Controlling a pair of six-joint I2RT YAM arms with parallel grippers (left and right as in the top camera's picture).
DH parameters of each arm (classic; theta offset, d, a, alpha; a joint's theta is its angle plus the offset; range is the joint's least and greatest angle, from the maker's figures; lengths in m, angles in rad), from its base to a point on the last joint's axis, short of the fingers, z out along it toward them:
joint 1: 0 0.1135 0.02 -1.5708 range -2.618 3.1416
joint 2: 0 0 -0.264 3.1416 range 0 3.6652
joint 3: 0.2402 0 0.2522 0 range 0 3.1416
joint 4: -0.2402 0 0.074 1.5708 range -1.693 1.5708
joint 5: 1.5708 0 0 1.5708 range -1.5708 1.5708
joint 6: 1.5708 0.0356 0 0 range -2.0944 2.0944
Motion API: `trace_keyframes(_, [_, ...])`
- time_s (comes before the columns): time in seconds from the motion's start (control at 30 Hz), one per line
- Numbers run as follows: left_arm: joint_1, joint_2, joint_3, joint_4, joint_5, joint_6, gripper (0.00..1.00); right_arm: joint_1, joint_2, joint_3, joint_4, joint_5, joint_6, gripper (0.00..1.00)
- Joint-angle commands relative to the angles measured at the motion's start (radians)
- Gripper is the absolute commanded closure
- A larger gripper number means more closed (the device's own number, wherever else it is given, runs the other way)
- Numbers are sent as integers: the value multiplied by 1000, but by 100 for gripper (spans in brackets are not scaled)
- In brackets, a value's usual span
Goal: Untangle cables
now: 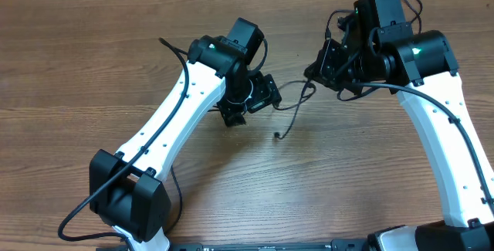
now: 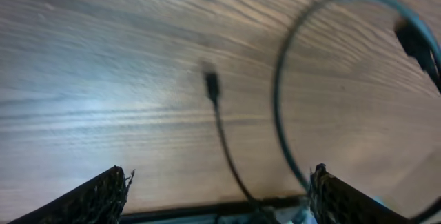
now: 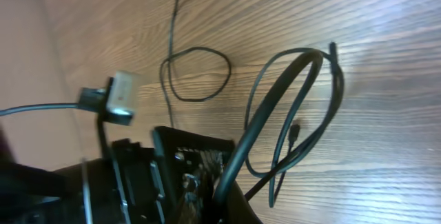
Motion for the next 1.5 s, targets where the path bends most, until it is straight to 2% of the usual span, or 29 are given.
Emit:
trace_keyframes(0.0, [-8, -35, 17, 2, 53, -98, 15, 5, -3, -3, 13, -54, -3, 96])
trace_keyframes(0.1, [-9, -35, 17, 20, 53, -161, 18, 5, -3, -3, 22, -82, -3, 96])
trace_keyframes(0.4, [-15, -35, 17, 73, 50, -209, 33, 5, -3, -3, 22, -84, 21, 96])
trace_keyframes(0.7, [-43, -35, 16, 88, 42, -216, 36, 5, -3, -3, 50, -99, 59, 96])
trace_keyframes(0.8, [-44, -35, 16, 88, 40, -219, 44, 5, -3, -3, 60, -99, 69, 96])
trace_keyframes(1.0, [-45, -35, 16, 79, -39, -202, 72, 5, -3, -3, 58, -97, 66, 96])
trace_keyframes(1.17, [-43, -35, 16, 48, -100, -173, 89, 5, -3, -3, 34, -28, 64, 96])
trace_keyframes(1.3, [-43, -35, 16, 9, -170, -169, 96, 5, -3, -3, 8, 13, 64, 96])
trace_keyframes(1.47, [-43, -35, 16, -50, -278, -168, 96, 5, -3, -3, -5, 16, 64, 96])
